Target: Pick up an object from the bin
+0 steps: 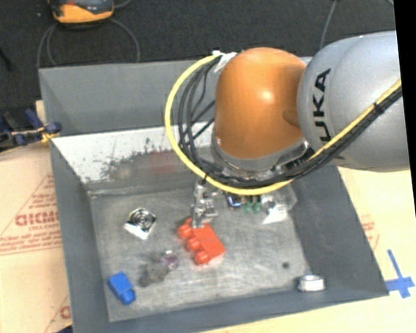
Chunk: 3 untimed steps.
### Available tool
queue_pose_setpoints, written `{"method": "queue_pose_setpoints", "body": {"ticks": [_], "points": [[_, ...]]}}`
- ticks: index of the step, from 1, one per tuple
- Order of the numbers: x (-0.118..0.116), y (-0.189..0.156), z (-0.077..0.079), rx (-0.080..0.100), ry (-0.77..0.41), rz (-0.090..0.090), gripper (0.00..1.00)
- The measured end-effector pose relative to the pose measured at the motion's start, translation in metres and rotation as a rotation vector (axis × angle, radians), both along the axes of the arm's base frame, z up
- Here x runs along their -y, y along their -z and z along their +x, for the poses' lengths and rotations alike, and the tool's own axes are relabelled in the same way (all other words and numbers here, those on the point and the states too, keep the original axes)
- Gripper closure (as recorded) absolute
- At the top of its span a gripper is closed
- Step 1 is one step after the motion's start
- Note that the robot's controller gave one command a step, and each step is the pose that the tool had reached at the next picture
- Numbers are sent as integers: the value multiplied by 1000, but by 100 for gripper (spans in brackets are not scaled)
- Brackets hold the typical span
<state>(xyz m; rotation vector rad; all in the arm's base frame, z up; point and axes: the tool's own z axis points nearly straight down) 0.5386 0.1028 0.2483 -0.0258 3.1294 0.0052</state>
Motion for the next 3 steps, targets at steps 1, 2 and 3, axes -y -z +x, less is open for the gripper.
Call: {"method": "queue_pose_setpoints", "body": {"ticks": [1, 2, 3], "points": [[0, 103, -7, -16, -59, -6, 100], [-1, 98, -5, -9, -56, -3, 0], [55, 150, 2, 19, -317, -3, 0]]}}
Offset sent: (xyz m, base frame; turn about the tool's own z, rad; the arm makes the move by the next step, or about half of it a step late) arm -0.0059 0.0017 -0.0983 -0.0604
